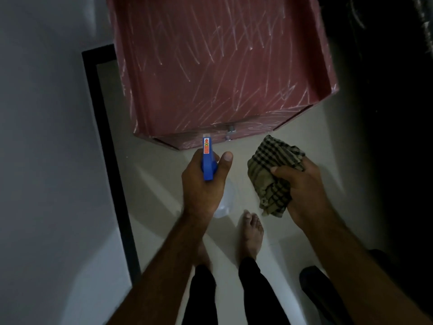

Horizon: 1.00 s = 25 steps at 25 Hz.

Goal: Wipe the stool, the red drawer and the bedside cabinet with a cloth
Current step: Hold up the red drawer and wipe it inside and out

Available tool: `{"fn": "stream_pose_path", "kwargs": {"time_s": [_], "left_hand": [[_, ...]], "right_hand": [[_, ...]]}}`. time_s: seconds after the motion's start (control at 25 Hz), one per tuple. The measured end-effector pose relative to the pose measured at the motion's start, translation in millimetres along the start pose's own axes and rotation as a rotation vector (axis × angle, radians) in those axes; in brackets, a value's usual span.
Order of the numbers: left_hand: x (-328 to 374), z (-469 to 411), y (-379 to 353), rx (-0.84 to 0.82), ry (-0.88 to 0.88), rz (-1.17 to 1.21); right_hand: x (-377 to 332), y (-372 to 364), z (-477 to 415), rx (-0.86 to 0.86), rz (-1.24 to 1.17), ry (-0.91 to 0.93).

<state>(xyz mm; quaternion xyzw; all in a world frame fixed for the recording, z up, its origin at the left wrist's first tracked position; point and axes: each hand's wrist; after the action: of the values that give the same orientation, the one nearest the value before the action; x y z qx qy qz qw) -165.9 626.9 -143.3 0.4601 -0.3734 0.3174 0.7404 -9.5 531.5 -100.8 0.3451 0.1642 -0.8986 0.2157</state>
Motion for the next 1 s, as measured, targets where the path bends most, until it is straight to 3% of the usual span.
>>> {"fn": "stream_pose_path", "kwargs": {"time_s": [0.16, 0.32, 0.44, 0.56, 1.0], "left_hand": [[-23.5, -5.2, 42.7, 0.054, 0.017, -0.007], [-40.7, -20.5, 81.0, 0.091, 0.027, -0.032], [-47.1, -28.6, 101.0, 0.11, 0.015, -0.043], [-48.6, -34.4, 113.1, 0.124, 0.02, -0.032], [-49.1, -43.4, 117.3, 0.1, 0.059, 0.004]], "right_hand": [[20.9, -53.0, -3.3, -0.012, 0.344, 0.162], [44.3, -112.6, -11.7, -0.068, 0.762, 0.674], [54.1, -141.3, -30.5, 0.049, 1.031, 0.974], [64.1, -165.9, -44.9, 0.123, 1.108, 1.052], [80.8, -160.5, -75.6, -0.106, 1.124, 1.027]]}}
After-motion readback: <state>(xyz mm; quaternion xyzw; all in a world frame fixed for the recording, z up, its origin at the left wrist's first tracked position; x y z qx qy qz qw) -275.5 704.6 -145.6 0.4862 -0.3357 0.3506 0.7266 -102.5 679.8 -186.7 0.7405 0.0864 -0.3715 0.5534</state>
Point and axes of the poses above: each hand's wrist, its own z-axis away from the middle knuckle, its own y-axis out of the back of the hand, x = y × z, and after that the axes turned 8 degrees about -z, right-handed
